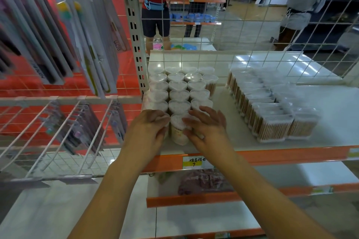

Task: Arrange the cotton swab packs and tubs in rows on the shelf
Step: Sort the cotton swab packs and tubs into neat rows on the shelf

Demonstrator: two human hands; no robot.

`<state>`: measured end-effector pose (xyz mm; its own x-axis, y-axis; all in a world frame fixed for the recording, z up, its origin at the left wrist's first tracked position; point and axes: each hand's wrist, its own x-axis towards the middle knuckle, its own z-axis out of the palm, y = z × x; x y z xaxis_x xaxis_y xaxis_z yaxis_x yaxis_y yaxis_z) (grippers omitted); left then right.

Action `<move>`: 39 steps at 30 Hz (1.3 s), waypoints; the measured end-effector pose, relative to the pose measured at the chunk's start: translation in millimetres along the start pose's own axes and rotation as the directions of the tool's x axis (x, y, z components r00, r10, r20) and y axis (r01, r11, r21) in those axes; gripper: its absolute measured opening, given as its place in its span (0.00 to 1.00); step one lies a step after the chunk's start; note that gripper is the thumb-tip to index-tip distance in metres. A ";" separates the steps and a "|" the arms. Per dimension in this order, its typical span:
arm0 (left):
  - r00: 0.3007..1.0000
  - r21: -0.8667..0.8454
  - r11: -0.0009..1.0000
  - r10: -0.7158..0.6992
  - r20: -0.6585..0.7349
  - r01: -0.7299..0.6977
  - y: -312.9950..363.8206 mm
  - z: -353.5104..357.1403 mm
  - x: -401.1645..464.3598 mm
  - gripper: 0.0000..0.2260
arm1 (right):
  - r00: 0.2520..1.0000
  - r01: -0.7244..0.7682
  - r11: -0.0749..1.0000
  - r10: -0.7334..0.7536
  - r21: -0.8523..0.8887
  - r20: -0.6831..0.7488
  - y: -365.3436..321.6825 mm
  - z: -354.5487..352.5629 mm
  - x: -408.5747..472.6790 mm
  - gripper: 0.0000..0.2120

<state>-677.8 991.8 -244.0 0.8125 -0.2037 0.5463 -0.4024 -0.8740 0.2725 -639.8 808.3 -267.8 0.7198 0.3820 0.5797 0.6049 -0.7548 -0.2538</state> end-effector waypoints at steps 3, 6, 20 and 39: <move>1.000 -0.012 1.000 -0.010 -0.004 0.010 3.6 -1.6 0.7 0.14 | 1.000 -0.017 0.999 0.017 -0.035 0.021 -1.0 2.4 -1.6 0.16; 1.000 -0.028 1.000 0.001 -0.010 -0.001 6.4 -4.4 2.7 0.14 | 0.999 -0.040 0.999 0.040 0.008 0.029 -4.2 -1.0 1.8 0.16; 0.952 -0.017 0.967 -0.249 0.178 0.256 -25.1 -1.8 20.5 0.15 | 0.911 0.007 0.990 -0.066 0.144 0.407 -23.0 -19.7 60.7 0.19; 0.940 -0.001 0.962 -0.266 0.212 0.273 -19.9 -5.3 21.8 0.17 | 0.917 -0.170 0.896 -0.009 0.411 0.399 -6.2 -17.2 62.5 0.13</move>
<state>-654.4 1007.1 -233.2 0.9606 -0.0527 0.2728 -0.1662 -0.8958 0.4122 -604.5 827.7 -216.7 0.7902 0.5700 0.2251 0.5597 -0.5217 -0.6438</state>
